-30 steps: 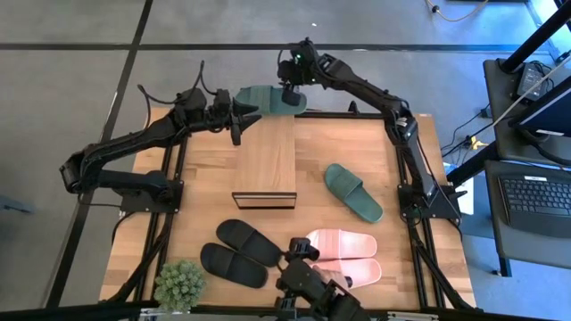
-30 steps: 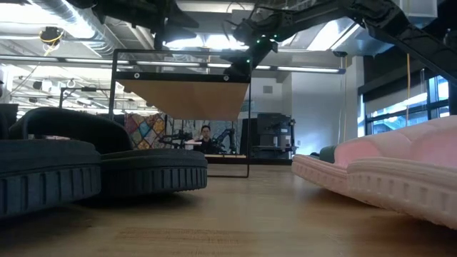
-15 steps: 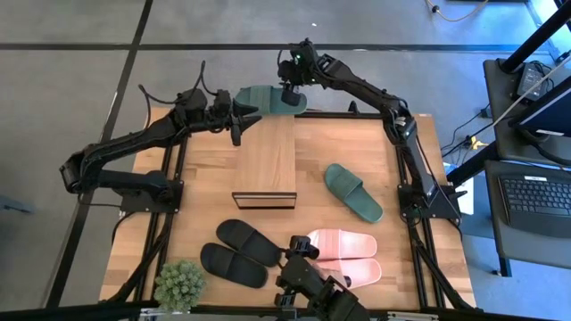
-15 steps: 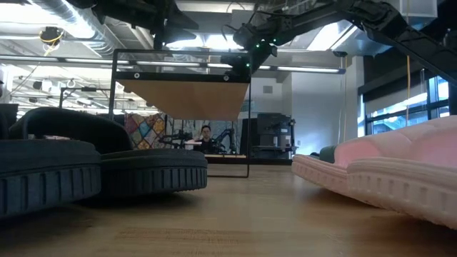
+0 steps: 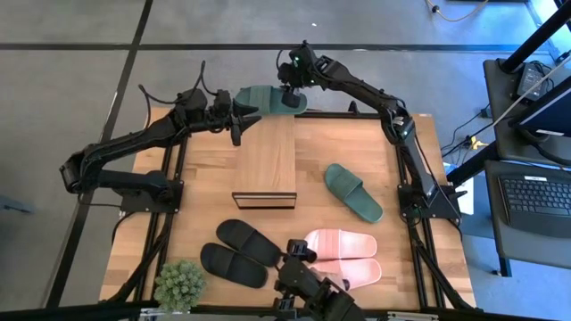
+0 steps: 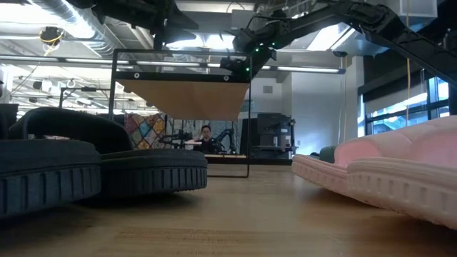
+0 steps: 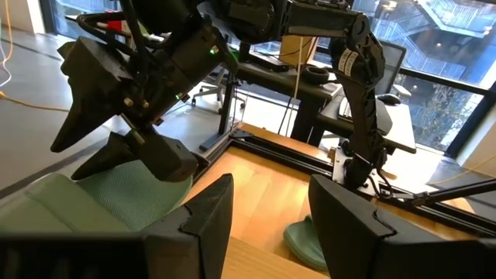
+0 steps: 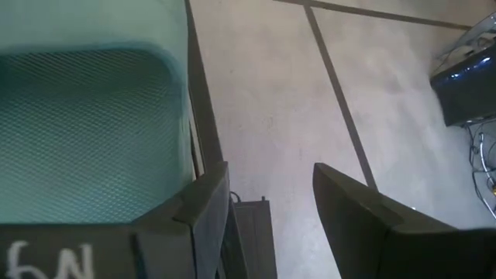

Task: Pick and place slides into the shelf
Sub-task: Put the right green slipper on the shelf

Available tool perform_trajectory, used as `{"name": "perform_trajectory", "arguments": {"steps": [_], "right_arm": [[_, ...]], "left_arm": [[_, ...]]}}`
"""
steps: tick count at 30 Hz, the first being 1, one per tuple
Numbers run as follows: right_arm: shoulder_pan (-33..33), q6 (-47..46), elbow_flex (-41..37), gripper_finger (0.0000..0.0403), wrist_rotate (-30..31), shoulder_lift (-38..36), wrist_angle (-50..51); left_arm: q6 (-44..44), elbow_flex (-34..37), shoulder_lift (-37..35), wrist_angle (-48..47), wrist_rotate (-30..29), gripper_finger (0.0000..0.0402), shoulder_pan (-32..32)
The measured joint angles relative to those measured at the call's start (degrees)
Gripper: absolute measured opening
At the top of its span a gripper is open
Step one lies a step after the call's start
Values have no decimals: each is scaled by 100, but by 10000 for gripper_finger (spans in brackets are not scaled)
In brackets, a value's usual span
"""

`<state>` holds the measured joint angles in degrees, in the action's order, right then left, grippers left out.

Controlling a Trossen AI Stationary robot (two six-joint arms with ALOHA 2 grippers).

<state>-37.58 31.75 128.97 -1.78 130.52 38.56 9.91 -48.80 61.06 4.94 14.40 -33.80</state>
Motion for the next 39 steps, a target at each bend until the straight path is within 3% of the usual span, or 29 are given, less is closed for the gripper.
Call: {"name": "perform_trajectory", "arguments": {"steps": [9,39], "right_arm": [[144,5,0,189,-367,0,34],[568,42,2,189,-326,0,114]], "left_arm": [[2,9,0,-198,-1,161,0],[44,7,0,-696,-36,161,157]]}}
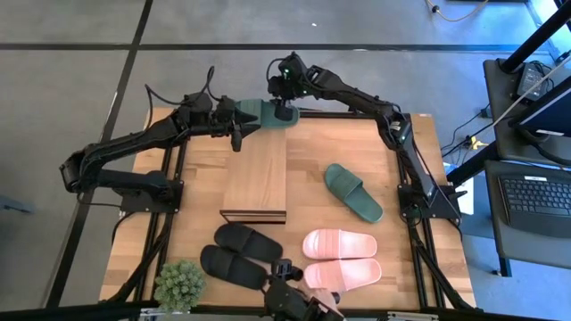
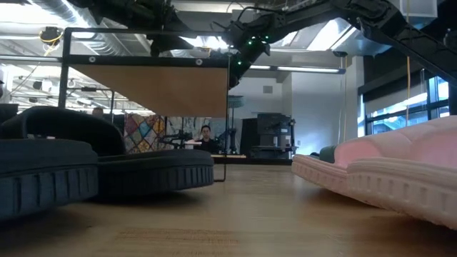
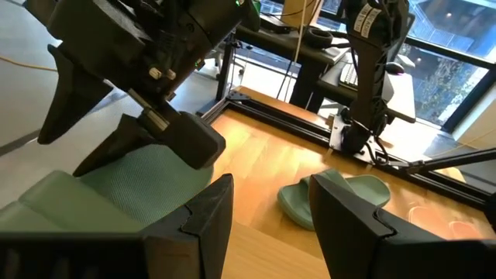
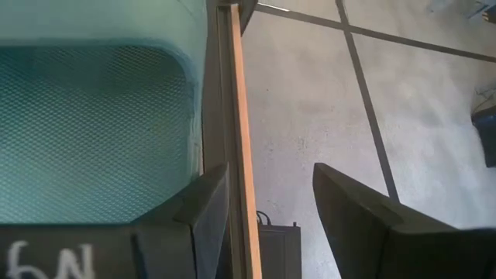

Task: Pick and place slides into the shelf
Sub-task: Put the right green slipper on the shelf, then put the green slipper on the shelf

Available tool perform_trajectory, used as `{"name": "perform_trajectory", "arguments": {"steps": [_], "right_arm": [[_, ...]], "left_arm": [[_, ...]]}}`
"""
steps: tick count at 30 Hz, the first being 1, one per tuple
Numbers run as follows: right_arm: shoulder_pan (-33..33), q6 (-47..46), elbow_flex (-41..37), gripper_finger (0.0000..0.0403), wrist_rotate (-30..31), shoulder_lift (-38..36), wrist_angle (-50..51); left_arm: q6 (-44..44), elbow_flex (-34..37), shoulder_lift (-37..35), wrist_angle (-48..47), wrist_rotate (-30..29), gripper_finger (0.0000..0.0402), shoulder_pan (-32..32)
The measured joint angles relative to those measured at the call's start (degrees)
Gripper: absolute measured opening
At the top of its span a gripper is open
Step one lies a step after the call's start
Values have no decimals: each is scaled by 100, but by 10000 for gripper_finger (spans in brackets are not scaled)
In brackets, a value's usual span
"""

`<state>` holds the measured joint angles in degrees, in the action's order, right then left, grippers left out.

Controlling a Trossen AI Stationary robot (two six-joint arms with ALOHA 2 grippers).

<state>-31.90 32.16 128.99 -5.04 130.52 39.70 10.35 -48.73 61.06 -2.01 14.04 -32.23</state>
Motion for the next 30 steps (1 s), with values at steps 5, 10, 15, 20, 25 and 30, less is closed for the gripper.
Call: {"name": "perform_trajectory", "arguments": {"steps": [5,10,15,20,25,30], "right_arm": [[2,-4,7,189,-4,-2,203],[2,-2,7,189,-17,-2,210],[2,0,7,189,-19,-2,206],[5,-26,305,189,386,-2,432],[43,-39,390,189,430,-445,559],[109,-222,389,189,436,-1148,1024]], "left_arm": [[-1,0,0,-1,-4,161,0],[-4,0,0,-3,-193,161,0],[-4,0,0,-5,-256,161,0],[-2,-4,-2,-12,-259,161,0],[-2,-7,0,-19,-259,161,0],[-3,-7,-2,-100,-259,161,0]]}}
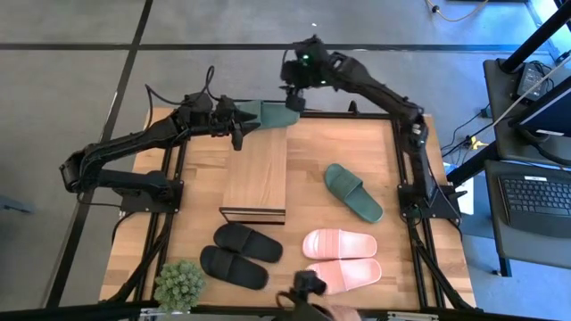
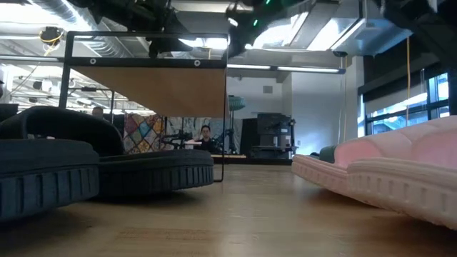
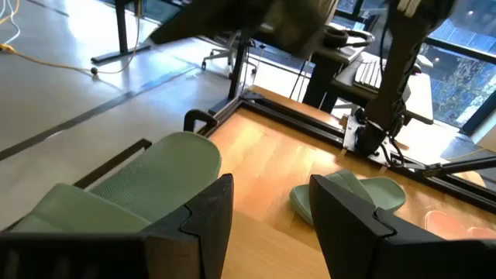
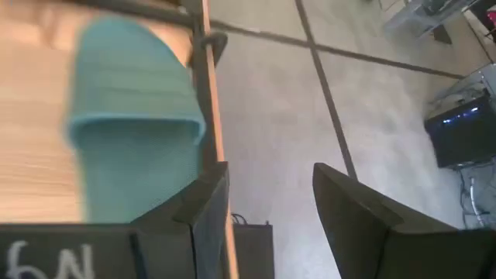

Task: Pick and place slides into the shelf
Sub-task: Put the green slipper on the shelf

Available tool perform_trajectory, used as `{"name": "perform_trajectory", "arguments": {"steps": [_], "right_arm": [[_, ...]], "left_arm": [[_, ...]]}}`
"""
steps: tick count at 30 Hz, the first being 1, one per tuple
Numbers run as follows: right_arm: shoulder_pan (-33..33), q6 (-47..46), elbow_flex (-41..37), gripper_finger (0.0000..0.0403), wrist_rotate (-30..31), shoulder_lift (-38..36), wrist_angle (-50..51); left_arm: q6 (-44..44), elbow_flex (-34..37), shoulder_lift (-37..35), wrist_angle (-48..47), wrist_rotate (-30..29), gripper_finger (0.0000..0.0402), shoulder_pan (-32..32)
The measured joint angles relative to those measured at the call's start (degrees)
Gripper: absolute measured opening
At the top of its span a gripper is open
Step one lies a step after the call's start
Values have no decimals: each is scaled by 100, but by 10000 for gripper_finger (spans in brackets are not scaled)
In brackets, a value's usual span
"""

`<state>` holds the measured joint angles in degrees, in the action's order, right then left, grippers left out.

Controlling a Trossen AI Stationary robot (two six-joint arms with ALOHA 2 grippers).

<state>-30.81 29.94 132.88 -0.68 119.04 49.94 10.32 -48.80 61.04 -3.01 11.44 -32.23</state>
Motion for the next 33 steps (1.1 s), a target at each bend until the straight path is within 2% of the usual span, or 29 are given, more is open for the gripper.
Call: {"name": "perform_trajectory", "arguments": {"steps": [2,5,8,11,15,18,22,28,33], "right_arm": [[7,-272,0,189,-100,-281,395],[94,-627,2,189,-571,-652,1210],[382,-743,4,189,-877,-839,2179],[794,-740,2,189,-759,-863,3095],[1522,-961,-72,189,-190,-881,3981],[2123,-1166,-516,189,275,-1063,3942],[2719,-1402,-1457,189,418,-1610,3592],[3354,-2055,-3769,189,988,-2819,2261],[3712,-2278,-5598,189,1051,-3791,1232]], "left_arm": [[0,0,2,-80,0,161,0],[0,0,0,-121,2,161,0],[0,0,2,-130,94,161,10],[0,0,0,-148,348,161,78],[-46,0,0,-173,634,161,193],[-175,0,0,-260,609,161,267],[-194,0,-3,-360,608,161,282],[-196,0,-3,-504,610,161,315],[-199,0,-3,-512,609,161,426]]}}
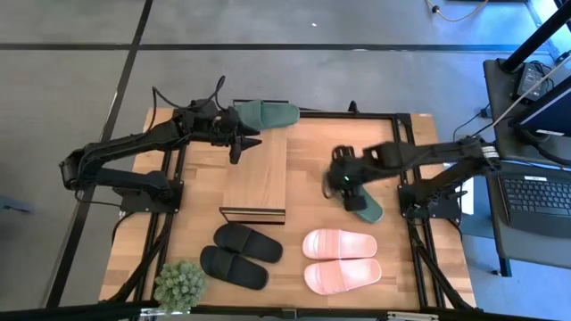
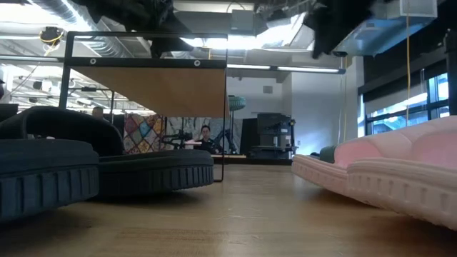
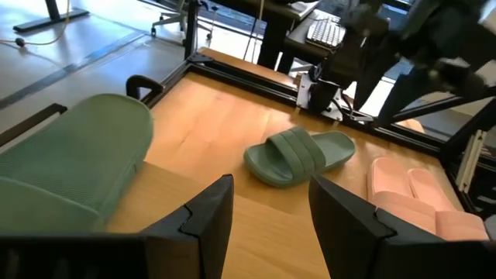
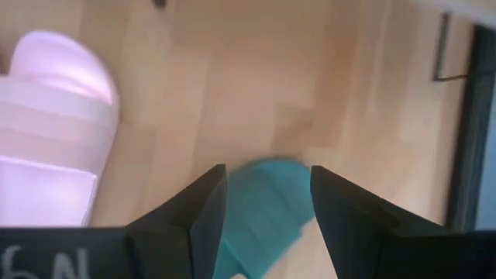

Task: Pick and place slides into the shelf
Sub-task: Put the green slipper on the shelf

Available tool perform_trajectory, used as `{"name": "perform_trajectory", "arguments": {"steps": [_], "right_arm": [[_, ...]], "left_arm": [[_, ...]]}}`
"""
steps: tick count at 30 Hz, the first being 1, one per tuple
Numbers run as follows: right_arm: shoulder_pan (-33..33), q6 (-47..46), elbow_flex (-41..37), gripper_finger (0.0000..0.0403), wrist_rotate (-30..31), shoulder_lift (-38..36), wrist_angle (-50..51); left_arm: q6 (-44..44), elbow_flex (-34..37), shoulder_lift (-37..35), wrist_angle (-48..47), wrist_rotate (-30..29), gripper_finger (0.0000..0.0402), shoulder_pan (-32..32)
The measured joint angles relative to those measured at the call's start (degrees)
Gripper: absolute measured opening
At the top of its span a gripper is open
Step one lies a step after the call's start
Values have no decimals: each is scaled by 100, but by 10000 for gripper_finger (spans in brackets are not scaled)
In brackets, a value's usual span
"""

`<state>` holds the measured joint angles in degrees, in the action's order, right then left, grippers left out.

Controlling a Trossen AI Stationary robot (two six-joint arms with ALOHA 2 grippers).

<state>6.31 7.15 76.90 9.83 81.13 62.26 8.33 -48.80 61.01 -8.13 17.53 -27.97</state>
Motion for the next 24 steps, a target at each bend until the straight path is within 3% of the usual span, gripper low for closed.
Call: {"name": "perform_trajectory", "arguments": {"steps": [7,11,19,24], "right_arm": [[309,-113,-1646,189,949,-524,-429],[437,-99,-2258,189,1042,-517,-680],[611,-110,-2969,189,1152,-519,-921],[677,-86,-3215,189,1549,-519,-1176]], "left_arm": [[-189,0,0,1,-57,161,158],[-196,0,0,3,-54,161,272],[-196,0,0,1,-54,161,458],[-196,0,0,3,-55,161,515]]}}
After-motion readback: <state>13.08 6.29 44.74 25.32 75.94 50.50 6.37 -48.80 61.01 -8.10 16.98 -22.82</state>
